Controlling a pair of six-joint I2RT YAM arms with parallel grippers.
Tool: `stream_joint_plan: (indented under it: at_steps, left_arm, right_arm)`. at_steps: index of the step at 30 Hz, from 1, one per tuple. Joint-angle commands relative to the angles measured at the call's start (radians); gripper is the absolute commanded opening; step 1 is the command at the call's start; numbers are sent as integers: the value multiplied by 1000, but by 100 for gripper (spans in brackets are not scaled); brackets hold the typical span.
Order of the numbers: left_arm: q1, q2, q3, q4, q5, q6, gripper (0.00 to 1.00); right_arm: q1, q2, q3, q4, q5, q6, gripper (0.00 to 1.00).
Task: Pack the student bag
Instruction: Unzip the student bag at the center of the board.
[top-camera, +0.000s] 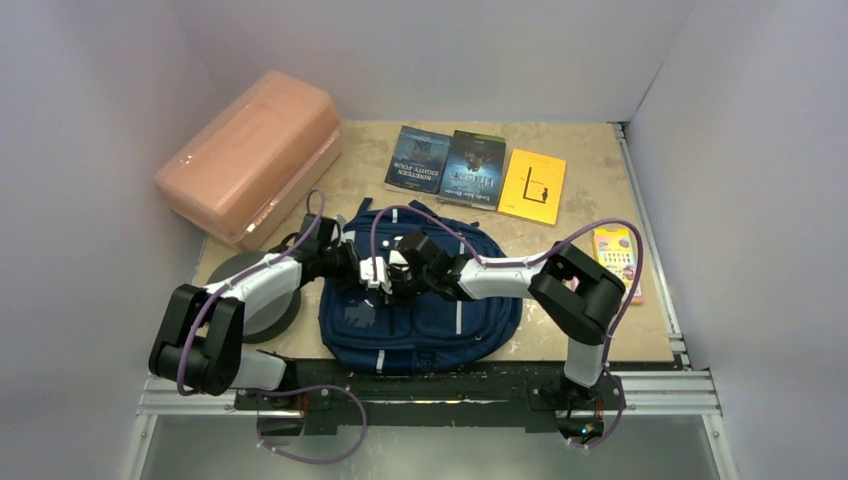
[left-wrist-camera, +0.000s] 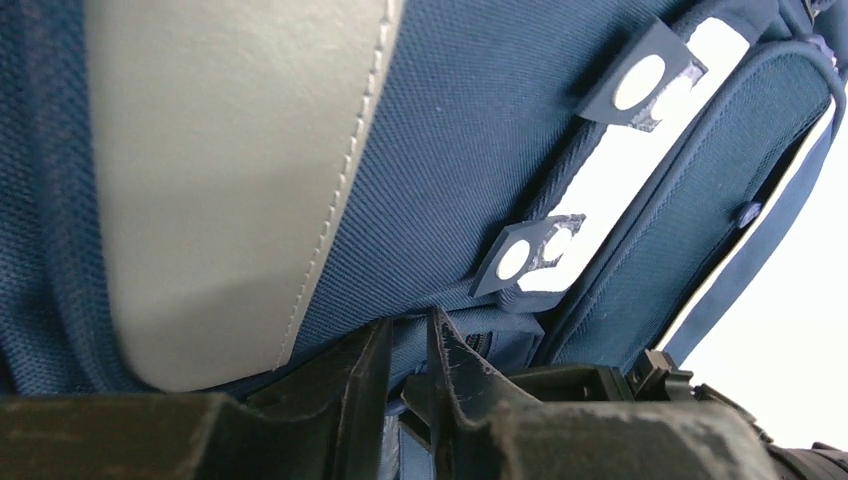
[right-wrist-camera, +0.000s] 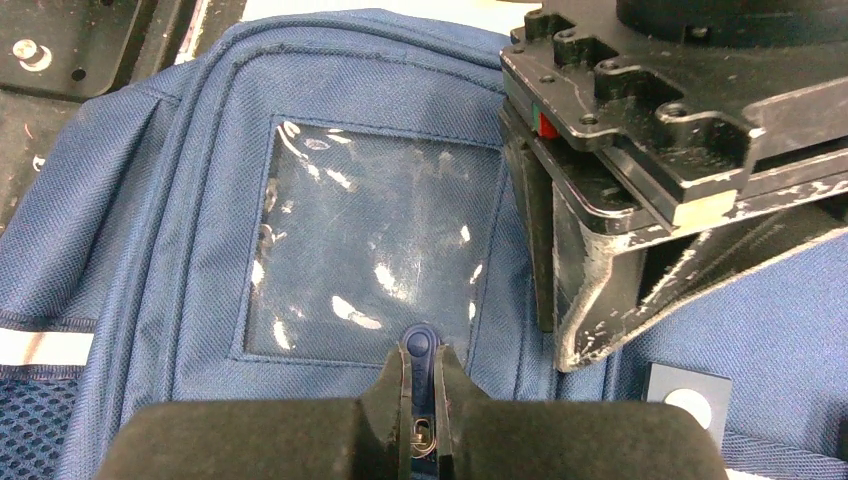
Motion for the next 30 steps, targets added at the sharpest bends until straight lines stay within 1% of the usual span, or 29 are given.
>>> stream_joint_plan:
  at_steps: [1,3,6,8,10,14,16,17,18,19,22,23,24,25,27,28,29,30]
  left_arm:
    - [4,113,-50,-5,-63,-40,16]
    - [14,130,-72,34,-61,-81,12]
    - [22,139,-95,77,-78,-122,10]
    - [25,137,-101,79,-95,-131,10]
    - [27,129,-105,75,-111,-130,9]
    - [27,112,-125,90,-140,-141,9]
    - [27,100,-136,102,-141,-146,9]
    - [27,93,-135,97,-141,-140,9]
    - [27,82,-129,83,-145,-130,9]
    - [27,64,-122,64,-149,-108,10]
    - [27,-21,-93,-10,-163,-44,15]
    - [27,-59,-83,-41,-163,-21,19]
    - [27,-100,-75,-69,-166,1,24]
    - [27,-139,-67,-97,-165,21,31]
    - [27,-213,-48,-148,-162,59,41]
    - [27,-246,-40,-169,-153,74,47]
    - [27,-273,-31,-188,-138,90,52]
    - [27,-294,-18,-209,-120,102,58]
  right_arm:
    - [16,-7,-26,-28,-12,-1,0]
    - [16,-63,-47,-12,-69,52,0]
    - [18,-109,-82,24,-216,230,0]
    - [25,-145,-155,112,-296,371,0]
    - [27,-186,-245,192,-356,460,0]
    - [26,-226,-327,220,-490,460,0]
    - [24,-230,-337,248,-510,479,0]
    - [19,-235,-340,270,-492,533,6]
    - [13,-247,-342,294,-457,579,21]
    - [6,-267,-345,313,-409,622,32]
    - [-5,-360,-358,334,-275,702,50]
    - [-5,-398,-365,333,-219,710,66]
    - [-5,-437,-373,324,-168,716,83]
    - [-7,-479,-381,315,-133,722,97]
    - [-16,-559,-391,268,-15,724,99]
    - [-22,-599,-387,220,83,752,99]
    - [-42,-628,-368,147,199,798,99]
    - [-83,-653,-342,57,278,830,99]
